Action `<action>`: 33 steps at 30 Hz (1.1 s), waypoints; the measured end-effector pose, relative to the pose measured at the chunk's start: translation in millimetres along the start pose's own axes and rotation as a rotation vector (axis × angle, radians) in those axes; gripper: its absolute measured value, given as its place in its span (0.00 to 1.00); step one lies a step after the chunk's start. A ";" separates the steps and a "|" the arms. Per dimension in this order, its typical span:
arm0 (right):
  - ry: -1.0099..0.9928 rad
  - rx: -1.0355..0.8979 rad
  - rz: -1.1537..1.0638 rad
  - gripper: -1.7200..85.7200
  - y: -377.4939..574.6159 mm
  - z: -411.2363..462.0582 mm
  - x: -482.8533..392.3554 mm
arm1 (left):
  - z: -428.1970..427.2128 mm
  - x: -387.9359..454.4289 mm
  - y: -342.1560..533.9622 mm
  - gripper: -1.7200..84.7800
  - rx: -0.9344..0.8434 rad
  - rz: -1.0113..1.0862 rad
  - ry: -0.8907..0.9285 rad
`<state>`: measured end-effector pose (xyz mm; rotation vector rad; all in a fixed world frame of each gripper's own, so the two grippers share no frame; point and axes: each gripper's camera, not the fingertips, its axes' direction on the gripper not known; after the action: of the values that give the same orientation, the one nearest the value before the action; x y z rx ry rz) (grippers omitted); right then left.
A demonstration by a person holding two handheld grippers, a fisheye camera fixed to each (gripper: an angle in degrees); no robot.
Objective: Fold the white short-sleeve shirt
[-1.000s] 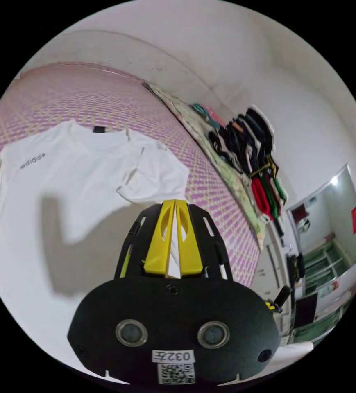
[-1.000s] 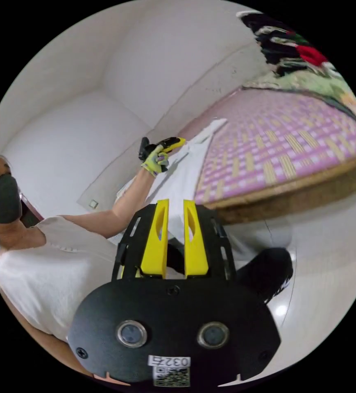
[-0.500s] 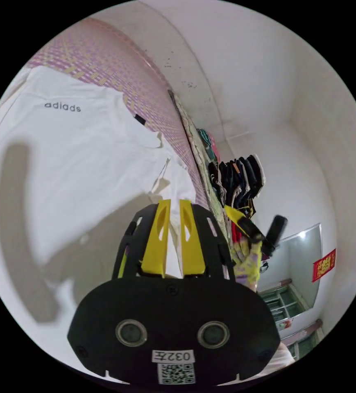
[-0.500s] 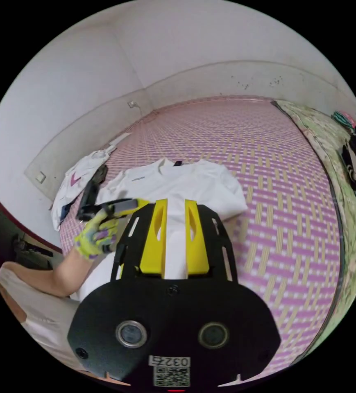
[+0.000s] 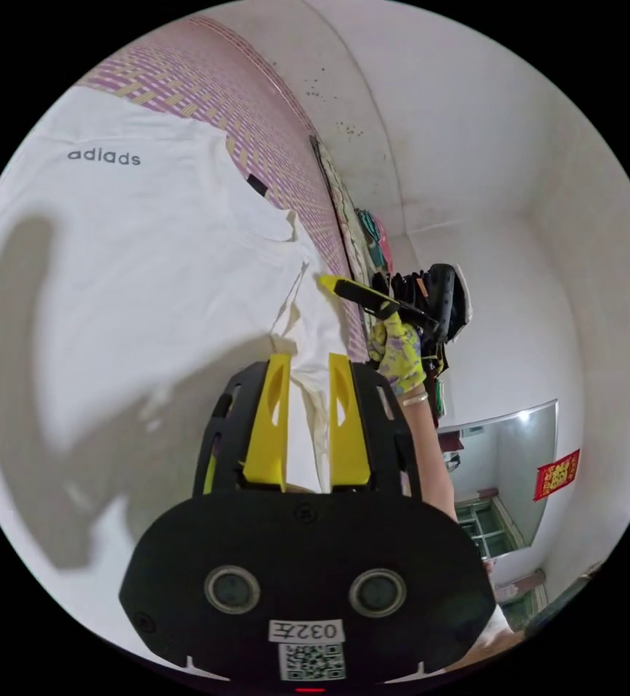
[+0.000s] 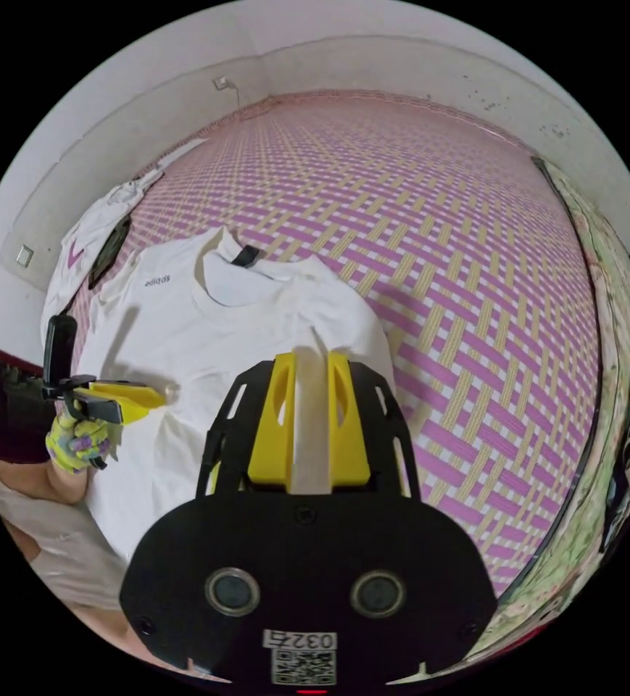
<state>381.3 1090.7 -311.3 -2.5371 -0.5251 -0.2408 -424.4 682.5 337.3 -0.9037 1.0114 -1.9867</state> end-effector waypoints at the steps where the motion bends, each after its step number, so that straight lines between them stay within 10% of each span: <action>1: -0.013 -0.010 -0.030 0.04 0.5 -4.0 -2.7 | 4.2 -0.2 -1.4 0.06 -0.028 0.001 0.011; 21: -0.194 0.105 -0.585 0.06 -62.3 -63.3 -155.0 | 40.7 28.5 17.4 0.01 -0.144 0.202 0.129; 33: 0.030 0.125 0.279 0.02 0.4 -93.8 25.1 | 86.6 35.3 36.7 0.01 -0.115 0.180 -0.219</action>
<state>398.3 1048.2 -225.6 -2.4444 -0.1642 -0.1380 -360.4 606.8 353.7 -1.0300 1.0495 -1.6548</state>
